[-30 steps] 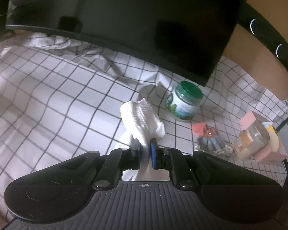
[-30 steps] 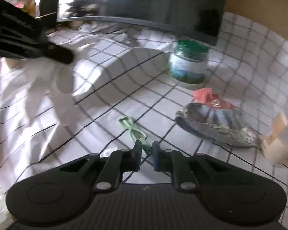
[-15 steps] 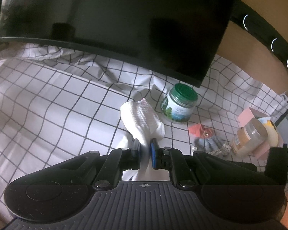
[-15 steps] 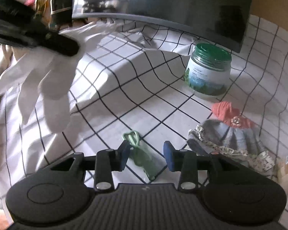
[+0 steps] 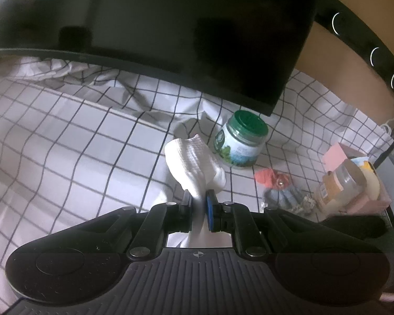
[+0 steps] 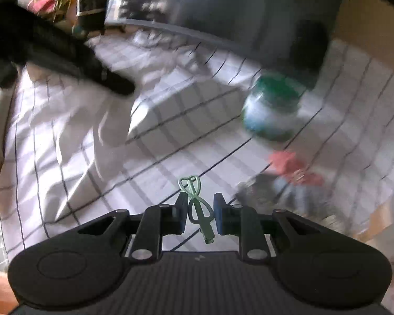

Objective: Organize soft objects
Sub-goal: 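Carry the sock and green ribbon into the pink box and open both tools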

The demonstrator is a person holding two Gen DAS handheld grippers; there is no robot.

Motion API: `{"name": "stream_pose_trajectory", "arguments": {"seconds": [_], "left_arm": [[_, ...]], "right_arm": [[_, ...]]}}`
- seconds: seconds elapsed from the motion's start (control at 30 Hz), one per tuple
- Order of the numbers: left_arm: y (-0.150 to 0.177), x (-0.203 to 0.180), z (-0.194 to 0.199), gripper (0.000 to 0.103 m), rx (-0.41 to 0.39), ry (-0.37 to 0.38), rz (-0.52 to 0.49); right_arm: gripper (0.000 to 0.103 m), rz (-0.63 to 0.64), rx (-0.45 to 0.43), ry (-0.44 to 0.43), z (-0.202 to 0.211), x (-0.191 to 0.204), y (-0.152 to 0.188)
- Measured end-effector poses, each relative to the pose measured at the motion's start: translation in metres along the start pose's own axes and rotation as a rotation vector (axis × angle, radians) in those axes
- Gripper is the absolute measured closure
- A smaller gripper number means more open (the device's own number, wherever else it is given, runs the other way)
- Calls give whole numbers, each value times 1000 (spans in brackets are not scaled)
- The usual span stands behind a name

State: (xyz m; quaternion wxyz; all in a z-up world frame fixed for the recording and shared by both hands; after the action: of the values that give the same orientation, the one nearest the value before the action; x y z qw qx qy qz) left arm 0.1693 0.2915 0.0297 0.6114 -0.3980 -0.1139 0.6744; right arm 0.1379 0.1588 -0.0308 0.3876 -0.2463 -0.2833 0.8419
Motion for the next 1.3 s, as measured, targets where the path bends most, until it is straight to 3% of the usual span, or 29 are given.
{"name": "stream_pose_trajectory", "arguments": {"seconds": [0.27, 0.4, 0.53, 0.73, 0.93, 1.2, 1.3], "left_arm": [[-57, -54, 1, 90, -79, 33, -105], [-88, -112, 1, 90, -126, 86, -167], [-104, -189, 0, 90, -150, 184, -226], [-93, -302, -31, 90, -92, 344, -270], [-55, -399, -93, 90, 45, 458, -288], [15, -458, -178, 87, 243, 527, -207], [35, -458, -206, 82, 288, 450, -232]], "right_arm": [[83, -31, -156, 156, 85, -80, -62], [83, -42, -230, 271, 137, -138, -83], [83, -51, -264, 420, 188, -202, -80], [83, -171, -263, 582, 243, -291, -30], [83, -296, -178, 683, 246, -349, 47], [82, -411, -71, 685, 224, -373, 121], [82, -434, -51, 673, 214, -380, 135]]}}
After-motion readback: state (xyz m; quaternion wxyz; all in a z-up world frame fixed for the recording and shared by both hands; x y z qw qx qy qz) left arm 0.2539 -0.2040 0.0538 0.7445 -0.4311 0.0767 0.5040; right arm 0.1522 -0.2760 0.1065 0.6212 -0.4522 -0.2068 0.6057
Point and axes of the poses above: each gripper's, at about its wrist camera, not at the fingertips, and z roughly against the way its jaws point, x to its left, y to its underside, the point moved 10 cm from there along -z, roughly the way its jaws point, and after that the axes turned 10 degrees about z, right-handed, at the moved point
